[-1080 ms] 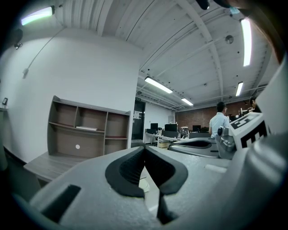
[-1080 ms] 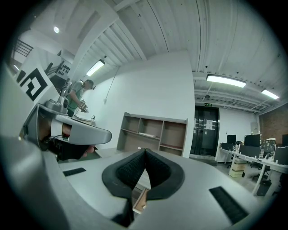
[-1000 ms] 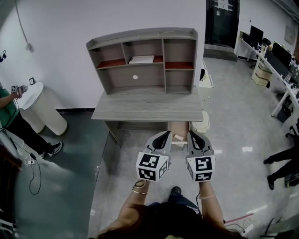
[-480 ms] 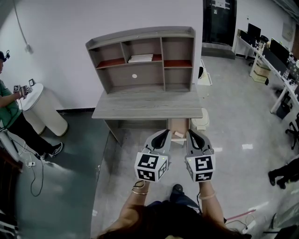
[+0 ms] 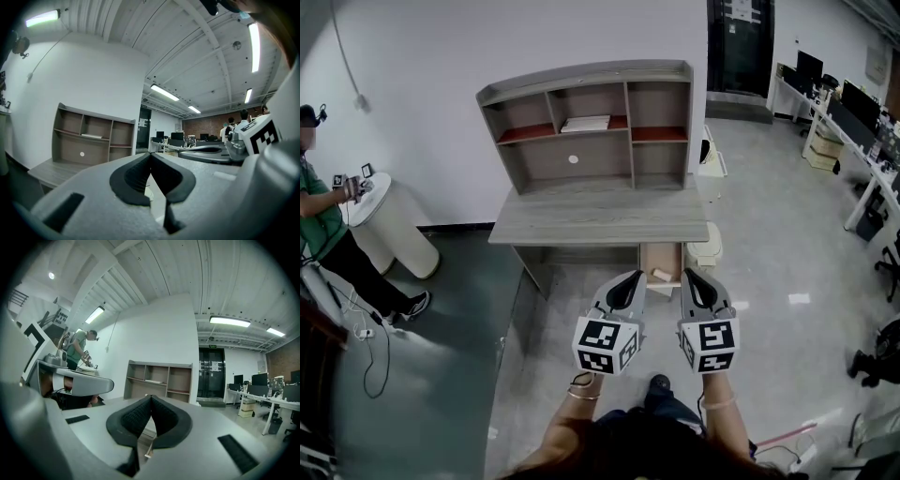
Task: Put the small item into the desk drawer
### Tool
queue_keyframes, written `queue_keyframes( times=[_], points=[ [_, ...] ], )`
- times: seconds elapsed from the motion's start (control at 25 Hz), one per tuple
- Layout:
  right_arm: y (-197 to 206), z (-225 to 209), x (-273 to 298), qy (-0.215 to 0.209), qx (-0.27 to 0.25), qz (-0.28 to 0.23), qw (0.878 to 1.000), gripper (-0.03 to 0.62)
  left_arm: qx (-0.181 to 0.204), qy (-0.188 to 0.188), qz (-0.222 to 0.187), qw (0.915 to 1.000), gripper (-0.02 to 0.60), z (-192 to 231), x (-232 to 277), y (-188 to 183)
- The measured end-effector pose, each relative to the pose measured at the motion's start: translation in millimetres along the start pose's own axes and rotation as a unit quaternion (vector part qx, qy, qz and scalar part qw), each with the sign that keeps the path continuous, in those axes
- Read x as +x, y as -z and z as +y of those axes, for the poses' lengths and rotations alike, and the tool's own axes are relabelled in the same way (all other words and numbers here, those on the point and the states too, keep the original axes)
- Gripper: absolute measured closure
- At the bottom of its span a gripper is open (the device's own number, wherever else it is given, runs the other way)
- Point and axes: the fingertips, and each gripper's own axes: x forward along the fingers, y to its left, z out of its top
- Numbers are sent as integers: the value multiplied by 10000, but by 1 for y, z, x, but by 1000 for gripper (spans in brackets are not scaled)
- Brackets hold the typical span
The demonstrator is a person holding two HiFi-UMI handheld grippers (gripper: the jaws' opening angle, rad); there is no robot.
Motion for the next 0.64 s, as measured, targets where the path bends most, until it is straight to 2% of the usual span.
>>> queue_keyframes(
  times=[0.64],
  points=[
    [8,-6,0,-108,104,116,9998,592,-66,37,64,10000,566,-9,17,7]
  ],
)
